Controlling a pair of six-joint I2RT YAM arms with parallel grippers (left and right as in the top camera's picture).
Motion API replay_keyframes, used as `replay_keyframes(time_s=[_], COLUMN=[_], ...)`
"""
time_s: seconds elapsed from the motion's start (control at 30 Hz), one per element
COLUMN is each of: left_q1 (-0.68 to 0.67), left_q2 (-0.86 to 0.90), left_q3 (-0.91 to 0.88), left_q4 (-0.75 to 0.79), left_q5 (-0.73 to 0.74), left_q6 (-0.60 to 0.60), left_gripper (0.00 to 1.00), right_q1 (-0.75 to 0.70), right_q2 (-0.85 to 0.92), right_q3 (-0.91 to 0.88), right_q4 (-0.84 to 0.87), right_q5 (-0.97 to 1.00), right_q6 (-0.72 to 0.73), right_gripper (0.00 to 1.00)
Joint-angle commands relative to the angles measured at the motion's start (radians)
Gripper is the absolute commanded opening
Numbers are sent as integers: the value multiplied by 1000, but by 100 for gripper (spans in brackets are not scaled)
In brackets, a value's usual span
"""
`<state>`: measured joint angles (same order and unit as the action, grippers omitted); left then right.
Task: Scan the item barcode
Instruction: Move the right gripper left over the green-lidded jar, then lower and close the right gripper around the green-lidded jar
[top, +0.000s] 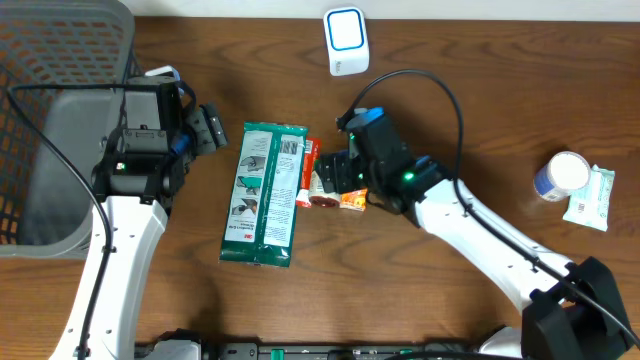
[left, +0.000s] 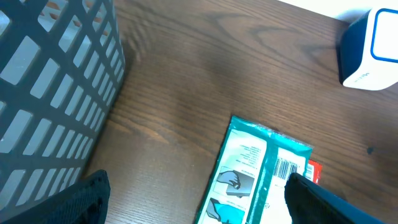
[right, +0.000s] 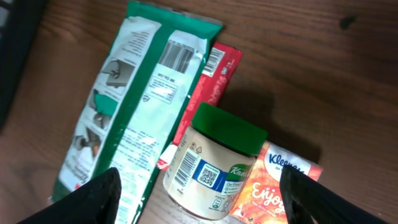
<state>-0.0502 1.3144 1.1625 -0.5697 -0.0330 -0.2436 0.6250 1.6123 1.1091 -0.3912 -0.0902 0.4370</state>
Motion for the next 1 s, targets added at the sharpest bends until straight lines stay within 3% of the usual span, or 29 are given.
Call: replay_keyframes(time_s=[0.0, 0.3, 0.5, 0.97], left_q1=[2, 2, 2, 2], left_q2=[-7, -7, -7, -7], left_q3=[-1, -1, -1, -1], left_q4=[1, 1, 1, 1], left_q5=[-13, -13, -13, -13], left_q6=[-5, -5, -5, -5], left_gripper=[86, 86, 86, 86], right_q1=[26, -18, -28, -43], right_q2=[-2, 27, 155, 502], right_q3=[20, 371, 522, 543], right_q4=[-16, -356, -501, -433], right_q5=[92, 66, -3, -21], right_q6=[16, 64, 64, 102], right_gripper=[73, 79, 86, 91])
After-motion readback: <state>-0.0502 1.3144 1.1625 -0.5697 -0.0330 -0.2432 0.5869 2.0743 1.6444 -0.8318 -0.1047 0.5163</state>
